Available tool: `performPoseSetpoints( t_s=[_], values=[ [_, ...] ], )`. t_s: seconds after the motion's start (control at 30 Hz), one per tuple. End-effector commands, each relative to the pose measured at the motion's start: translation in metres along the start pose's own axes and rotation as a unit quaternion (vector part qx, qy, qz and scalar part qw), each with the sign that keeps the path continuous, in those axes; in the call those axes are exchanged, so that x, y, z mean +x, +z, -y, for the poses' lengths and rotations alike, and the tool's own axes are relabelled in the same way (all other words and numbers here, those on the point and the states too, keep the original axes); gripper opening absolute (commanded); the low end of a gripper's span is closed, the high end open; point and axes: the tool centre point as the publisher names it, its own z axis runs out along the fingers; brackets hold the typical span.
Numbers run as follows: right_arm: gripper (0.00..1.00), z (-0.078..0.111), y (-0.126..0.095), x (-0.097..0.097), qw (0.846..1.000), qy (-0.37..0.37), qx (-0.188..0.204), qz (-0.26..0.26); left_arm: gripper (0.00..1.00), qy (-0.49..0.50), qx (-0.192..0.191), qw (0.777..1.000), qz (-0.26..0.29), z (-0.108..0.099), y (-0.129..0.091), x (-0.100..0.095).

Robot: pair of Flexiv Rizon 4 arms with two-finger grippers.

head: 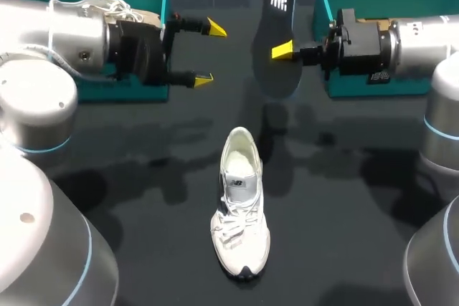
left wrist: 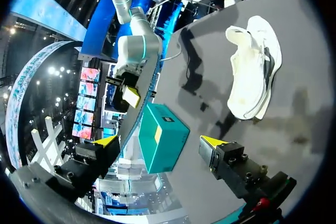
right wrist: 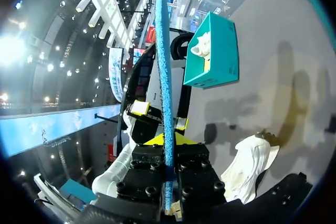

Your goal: Take the shoe out of the shoebox, open the shoe tongue, remove and reinsert the insole, then place the shoe into the shoebox

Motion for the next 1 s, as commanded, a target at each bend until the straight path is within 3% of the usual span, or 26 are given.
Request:
performPoseSetpoints(
  t_s=[0.03, 0.23, 0.4, 0.63, 0.83, 1.0],
  values=[
    [0.0, 0.015, -0.013, 0.0, 0.999, -0.016, -0.045, 0.006, 1.0, -0.094, -0.06, 0.985, -0.131, 0.0, -0.016, -0.002],
    [0.0, 0.012, -0.017, -0.009, 0.996, -0.063, -0.063, 0.017, 1.0, -0.198, -0.091, 0.94, -0.263, -0.007, -0.022, 0.016],
    [0.0, 0.01, -0.017, -0.014, 0.992, -0.104, -0.061, 0.03, 1.0, -0.259, -0.099, 0.899, -0.34, -0.003, -0.018, 0.041],
    [0.0, 0.009, -0.014, -0.022, 0.986, -0.152, -0.049, 0.05, 1.0, -0.335, -0.112, 0.848, -0.394, 0.006, -0.016, 0.068],
    [0.0, 0.012, -0.01, -0.032, 0.98, -0.185, -0.042, 0.058, 1.0, -0.424, -0.125, 0.786, -0.431, 0.011, -0.015, 0.097],
    [0.0, 0.012, -0.009, -0.038, 0.98, -0.188, -0.039, 0.056, 1.0, -0.424, -0.125, 0.786, -0.431, 0.011, -0.015, 0.097]
  ],
)
